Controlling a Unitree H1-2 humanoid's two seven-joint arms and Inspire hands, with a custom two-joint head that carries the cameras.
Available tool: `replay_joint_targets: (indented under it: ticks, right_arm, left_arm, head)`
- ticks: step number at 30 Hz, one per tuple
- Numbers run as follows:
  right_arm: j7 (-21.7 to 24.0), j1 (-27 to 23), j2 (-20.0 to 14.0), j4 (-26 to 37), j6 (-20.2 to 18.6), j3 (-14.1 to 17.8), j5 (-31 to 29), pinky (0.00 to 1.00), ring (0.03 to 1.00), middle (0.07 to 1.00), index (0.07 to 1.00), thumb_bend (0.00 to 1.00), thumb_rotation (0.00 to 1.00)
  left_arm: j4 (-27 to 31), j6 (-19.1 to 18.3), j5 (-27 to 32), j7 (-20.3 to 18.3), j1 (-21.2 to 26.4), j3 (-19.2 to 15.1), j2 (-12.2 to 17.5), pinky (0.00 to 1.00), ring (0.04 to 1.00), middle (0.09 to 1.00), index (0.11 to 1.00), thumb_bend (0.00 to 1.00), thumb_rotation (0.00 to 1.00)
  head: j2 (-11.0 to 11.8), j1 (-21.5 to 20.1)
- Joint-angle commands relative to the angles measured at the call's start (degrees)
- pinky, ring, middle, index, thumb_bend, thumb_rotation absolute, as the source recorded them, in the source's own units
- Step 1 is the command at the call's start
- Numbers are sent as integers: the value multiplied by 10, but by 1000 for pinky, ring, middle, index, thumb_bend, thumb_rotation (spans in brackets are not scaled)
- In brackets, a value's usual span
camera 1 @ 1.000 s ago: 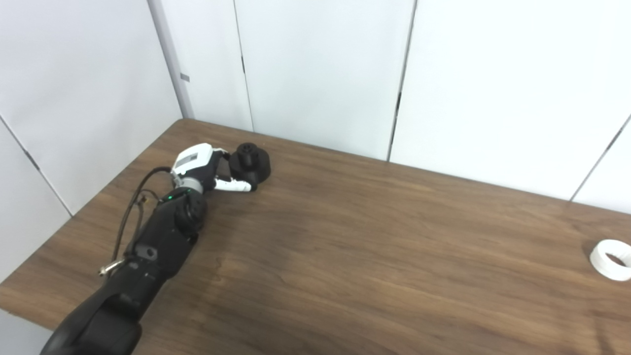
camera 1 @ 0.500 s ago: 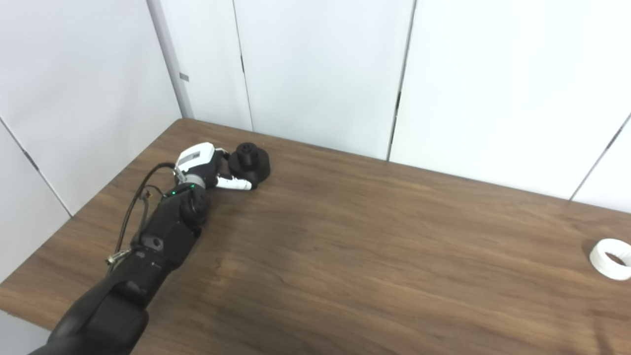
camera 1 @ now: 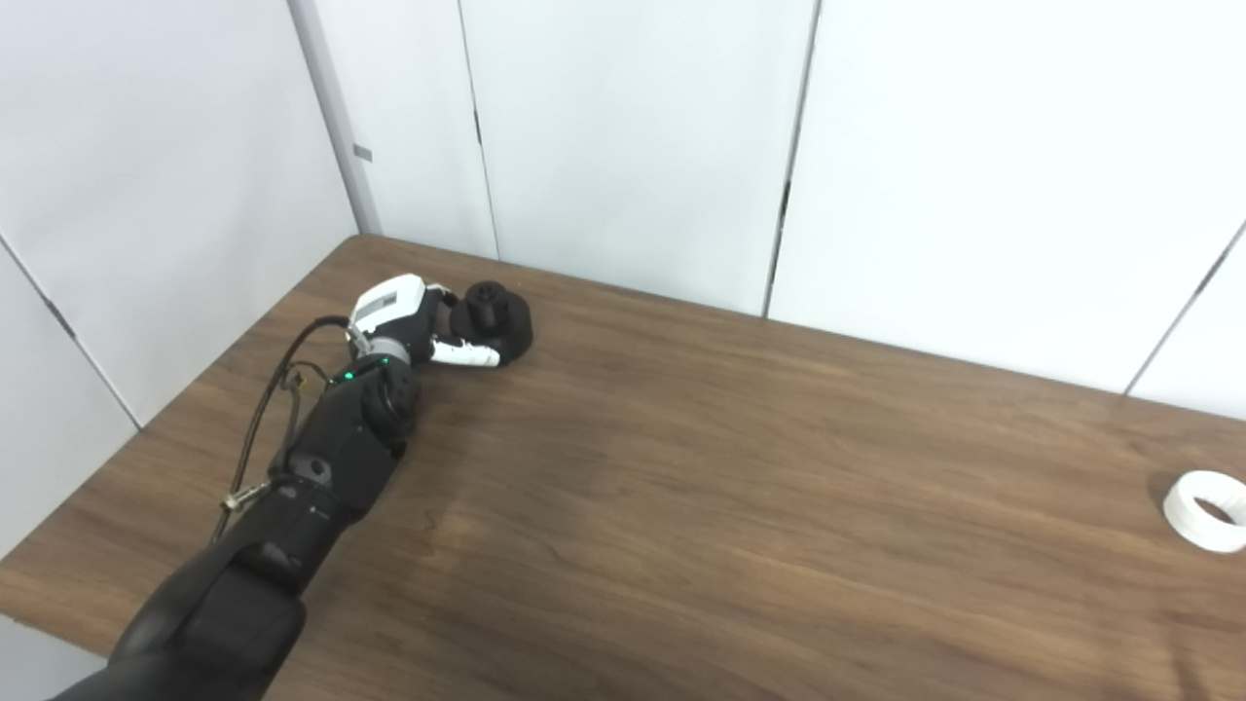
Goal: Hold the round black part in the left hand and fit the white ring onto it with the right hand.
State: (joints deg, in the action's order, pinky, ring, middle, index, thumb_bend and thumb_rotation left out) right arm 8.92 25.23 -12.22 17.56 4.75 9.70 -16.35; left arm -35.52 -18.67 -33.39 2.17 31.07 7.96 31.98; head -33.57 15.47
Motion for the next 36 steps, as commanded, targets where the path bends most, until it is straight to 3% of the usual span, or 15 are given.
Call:
replay_joint_targets:
  ticks: [1,20,36]
  right_arm:
    - [3,6,1,17,2,-5,6,1000,1000,995,1000,589,1000]
    - [2,13,2,25,-3,-8,7,1000,1000,992,1000,609,1000]
    - [-1,13,5,29,-13,-8,9,1000,1000,982,1000,612,1000]
  left_arm:
    - [1,19,1,21,36,-3,14,1000,978,906,827,1000,468]
    - [-35,47,17,40,51,4,4,1000,964,910,822,1000,458]
    - [-35,45,25,39,52,3,-1,988,946,884,786,1000,450]
  head:
    - [-1,-1]
    - [-4,-4]
    - [-6,-6]
